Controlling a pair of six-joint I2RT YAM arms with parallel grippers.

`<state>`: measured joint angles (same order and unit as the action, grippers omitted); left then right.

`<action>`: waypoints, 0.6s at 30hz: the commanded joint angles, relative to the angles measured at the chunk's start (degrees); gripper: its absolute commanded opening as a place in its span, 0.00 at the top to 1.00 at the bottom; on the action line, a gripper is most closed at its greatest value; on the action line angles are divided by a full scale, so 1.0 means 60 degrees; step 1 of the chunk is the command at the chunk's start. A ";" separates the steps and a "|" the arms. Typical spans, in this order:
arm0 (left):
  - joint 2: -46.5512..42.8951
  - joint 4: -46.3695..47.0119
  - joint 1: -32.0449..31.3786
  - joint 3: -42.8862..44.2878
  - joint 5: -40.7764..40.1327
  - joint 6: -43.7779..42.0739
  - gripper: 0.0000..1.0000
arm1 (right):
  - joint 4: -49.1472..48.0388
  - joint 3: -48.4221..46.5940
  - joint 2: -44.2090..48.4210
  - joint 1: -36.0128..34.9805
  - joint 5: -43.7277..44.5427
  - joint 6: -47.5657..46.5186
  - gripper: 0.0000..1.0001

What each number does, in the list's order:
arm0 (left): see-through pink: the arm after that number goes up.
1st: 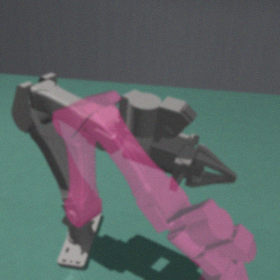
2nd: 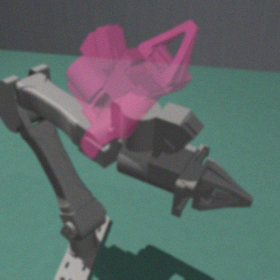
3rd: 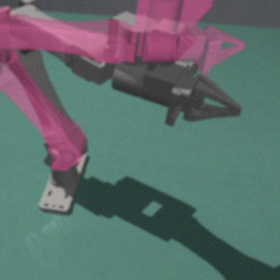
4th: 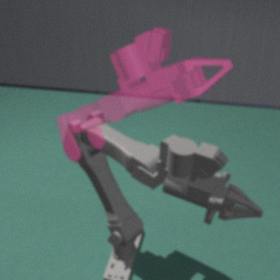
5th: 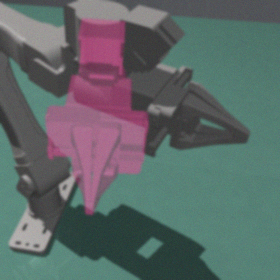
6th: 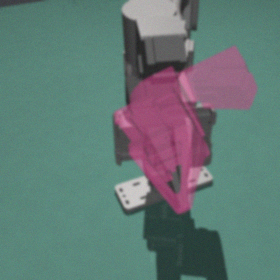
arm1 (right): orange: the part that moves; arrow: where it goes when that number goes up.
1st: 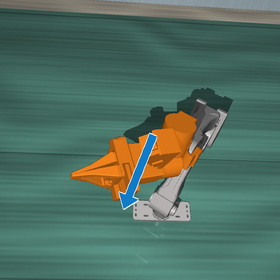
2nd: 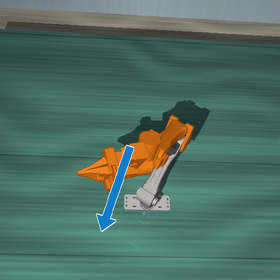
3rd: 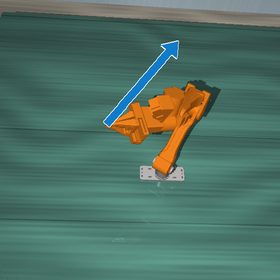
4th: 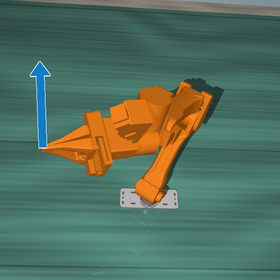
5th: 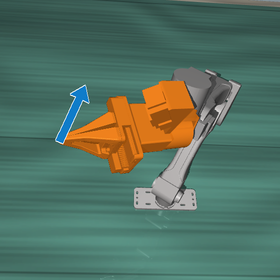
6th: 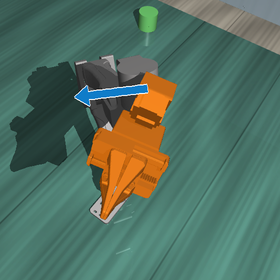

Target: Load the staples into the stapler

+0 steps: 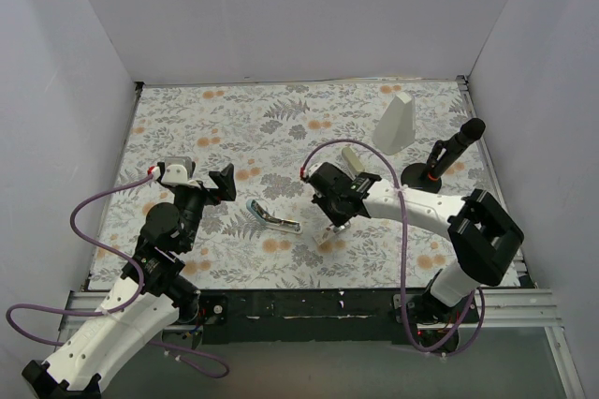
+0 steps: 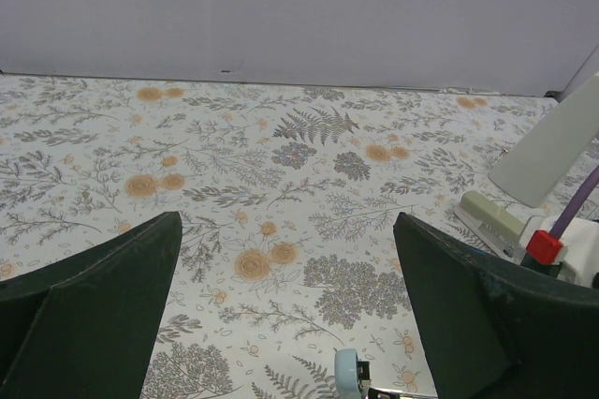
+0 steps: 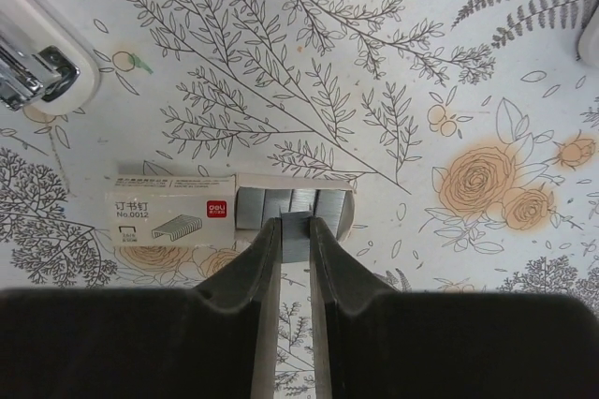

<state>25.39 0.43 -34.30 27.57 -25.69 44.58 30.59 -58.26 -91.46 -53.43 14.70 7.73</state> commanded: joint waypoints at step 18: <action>-0.0319 0.0031 0.0122 -0.0084 -0.0229 -0.0047 0.02 | -0.4349 0.0394 0.1035 -0.0133 -0.4087 -0.3353 0.92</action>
<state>24.62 0.45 -34.20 27.57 -25.85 44.60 14.66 -56.51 -84.18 -53.47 -1.43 -7.68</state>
